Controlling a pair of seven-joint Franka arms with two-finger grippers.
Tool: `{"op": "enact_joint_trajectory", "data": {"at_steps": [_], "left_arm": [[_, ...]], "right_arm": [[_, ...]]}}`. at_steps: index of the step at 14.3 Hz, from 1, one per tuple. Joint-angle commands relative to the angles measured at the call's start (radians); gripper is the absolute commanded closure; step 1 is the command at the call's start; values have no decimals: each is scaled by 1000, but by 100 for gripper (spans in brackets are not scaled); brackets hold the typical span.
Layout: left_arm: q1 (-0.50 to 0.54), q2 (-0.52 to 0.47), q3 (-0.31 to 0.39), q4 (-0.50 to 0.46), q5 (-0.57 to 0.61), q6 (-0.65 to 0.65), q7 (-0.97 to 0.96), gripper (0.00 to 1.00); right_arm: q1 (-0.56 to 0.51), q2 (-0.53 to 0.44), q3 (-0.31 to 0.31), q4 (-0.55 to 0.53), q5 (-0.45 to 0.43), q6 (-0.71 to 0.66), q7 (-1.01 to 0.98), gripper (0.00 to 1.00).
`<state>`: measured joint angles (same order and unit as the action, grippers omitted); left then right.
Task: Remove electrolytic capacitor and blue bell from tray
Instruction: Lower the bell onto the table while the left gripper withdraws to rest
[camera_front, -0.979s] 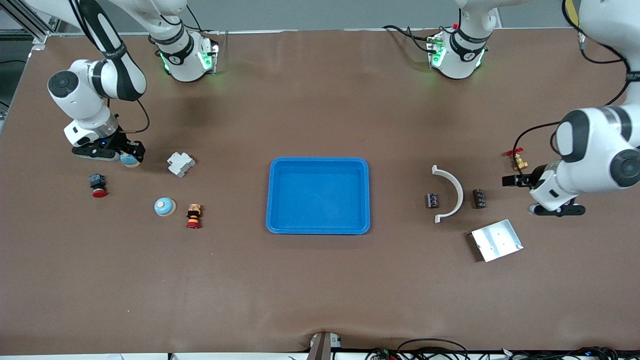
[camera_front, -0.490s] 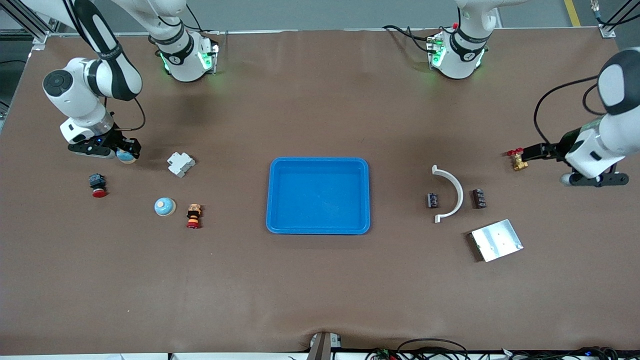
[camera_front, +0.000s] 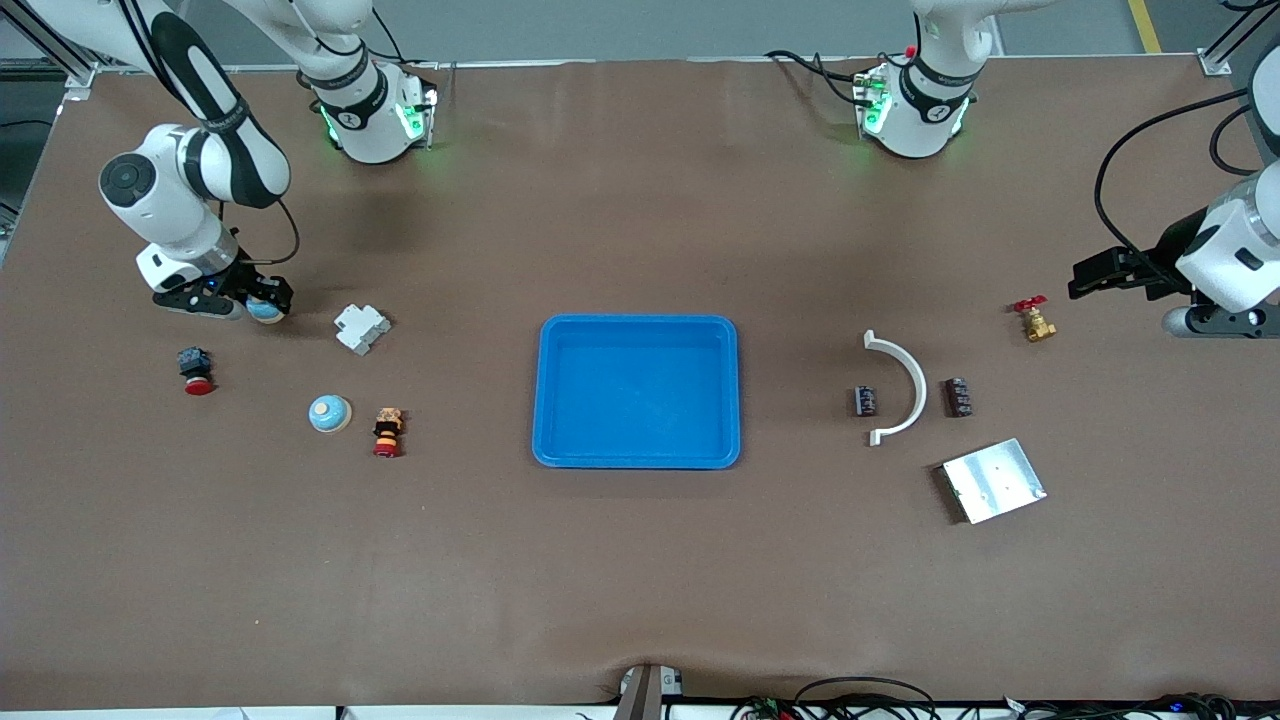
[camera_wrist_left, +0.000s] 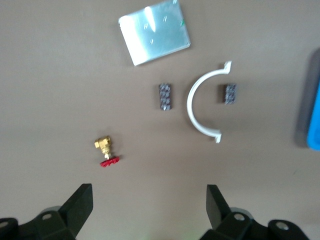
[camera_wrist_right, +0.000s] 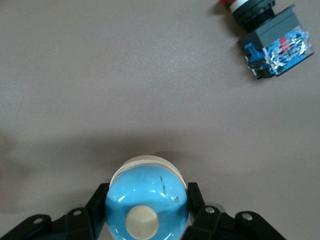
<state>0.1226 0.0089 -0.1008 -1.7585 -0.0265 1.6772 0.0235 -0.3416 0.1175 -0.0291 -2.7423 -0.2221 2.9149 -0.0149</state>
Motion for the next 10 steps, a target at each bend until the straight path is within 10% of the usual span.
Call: {"op": "enact_joint_trajectory", "data": {"at_steps": [1,10], "left_arm": [[-3,16,-17,82,-12,-31,-112,0],[-1,20,-49,132,-7,-31,-123,0]], "right_arm": [[-31,7,21,0,15,12,-14,100],[-37,20,23,3,15,33,-14,100]]}}
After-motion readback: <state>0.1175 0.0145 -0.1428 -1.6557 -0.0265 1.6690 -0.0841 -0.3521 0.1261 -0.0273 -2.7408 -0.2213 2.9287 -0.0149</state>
